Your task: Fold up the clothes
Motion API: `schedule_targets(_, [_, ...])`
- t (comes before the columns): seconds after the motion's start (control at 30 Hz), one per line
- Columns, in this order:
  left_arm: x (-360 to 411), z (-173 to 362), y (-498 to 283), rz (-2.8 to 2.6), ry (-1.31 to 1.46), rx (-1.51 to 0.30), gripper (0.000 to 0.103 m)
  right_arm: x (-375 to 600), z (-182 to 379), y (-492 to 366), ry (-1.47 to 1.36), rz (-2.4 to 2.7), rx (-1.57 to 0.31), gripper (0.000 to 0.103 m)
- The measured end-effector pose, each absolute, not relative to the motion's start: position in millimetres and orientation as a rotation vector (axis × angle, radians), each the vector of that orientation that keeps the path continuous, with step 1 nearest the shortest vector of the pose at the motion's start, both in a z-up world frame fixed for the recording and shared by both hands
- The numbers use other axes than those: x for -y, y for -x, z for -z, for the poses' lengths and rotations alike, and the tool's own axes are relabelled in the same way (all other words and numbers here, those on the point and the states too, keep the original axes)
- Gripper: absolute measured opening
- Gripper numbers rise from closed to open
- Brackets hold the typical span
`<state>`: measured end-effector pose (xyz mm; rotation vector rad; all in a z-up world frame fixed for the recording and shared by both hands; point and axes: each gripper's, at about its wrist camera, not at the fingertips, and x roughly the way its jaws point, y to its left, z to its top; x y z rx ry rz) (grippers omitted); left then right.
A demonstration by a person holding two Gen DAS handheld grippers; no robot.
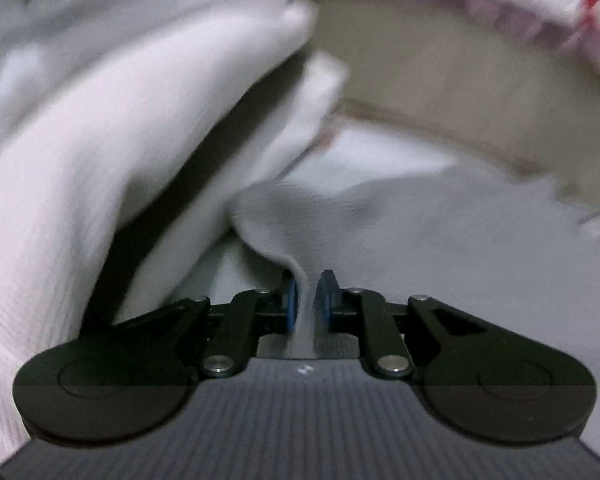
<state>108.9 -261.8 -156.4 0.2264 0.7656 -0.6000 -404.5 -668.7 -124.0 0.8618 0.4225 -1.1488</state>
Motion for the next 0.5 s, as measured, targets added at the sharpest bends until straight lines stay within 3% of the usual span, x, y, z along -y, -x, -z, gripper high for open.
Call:
schedule_targets(0.13, [258, 149, -111, 0.618, -0.240, -0.775, 0.025, 671, 128, 393, -0.769, 1.175, -0.559, 0.007])
schedule_targets(0.17, [257, 145, -110, 0.633, -0.225, -0.789, 0.035, 671, 128, 389, -0.748, 1.178, -0.588, 0.010])
schedule_targets(0.2, [257, 141, -109, 0.638, -0.225, -0.800, 0.043, 671, 126, 389, -0.756, 1.187, -0.600, 0.016])
schedule_targets(0.27, [259, 132, -105, 0.628, -0.248, -0.819, 0.049, 670, 123, 395, -0.790, 1.201, -0.609, 0.038])
schedule_targets(0.5, [241, 110, -69, 0.656, -0.347, -0.933, 0.055, 642, 114, 444, -0.990, 0.995, -0.577, 0.039])
